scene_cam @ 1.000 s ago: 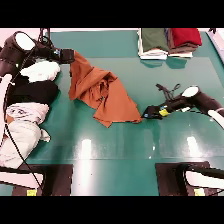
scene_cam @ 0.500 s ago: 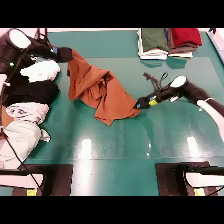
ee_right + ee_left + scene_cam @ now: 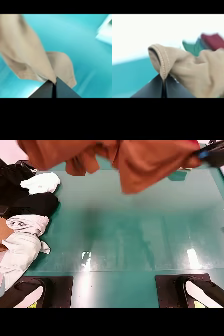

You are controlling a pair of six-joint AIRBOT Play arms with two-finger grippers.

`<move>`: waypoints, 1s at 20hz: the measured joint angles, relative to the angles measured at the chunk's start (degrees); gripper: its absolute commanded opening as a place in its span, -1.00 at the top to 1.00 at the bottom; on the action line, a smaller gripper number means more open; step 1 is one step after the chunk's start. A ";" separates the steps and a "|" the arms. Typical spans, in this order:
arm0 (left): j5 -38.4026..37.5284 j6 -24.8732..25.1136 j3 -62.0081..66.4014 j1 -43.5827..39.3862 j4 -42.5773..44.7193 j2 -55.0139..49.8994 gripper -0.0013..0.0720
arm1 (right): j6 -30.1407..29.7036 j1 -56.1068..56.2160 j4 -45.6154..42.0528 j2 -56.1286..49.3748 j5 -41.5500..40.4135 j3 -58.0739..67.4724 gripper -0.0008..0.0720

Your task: Fold the shirts.

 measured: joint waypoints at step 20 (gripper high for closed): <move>-5.84 0.79 2.34 0.02 -2.51 3.67 0.91 | 3.23 -11.91 -1.95 9.57 1.46 5.35 0.94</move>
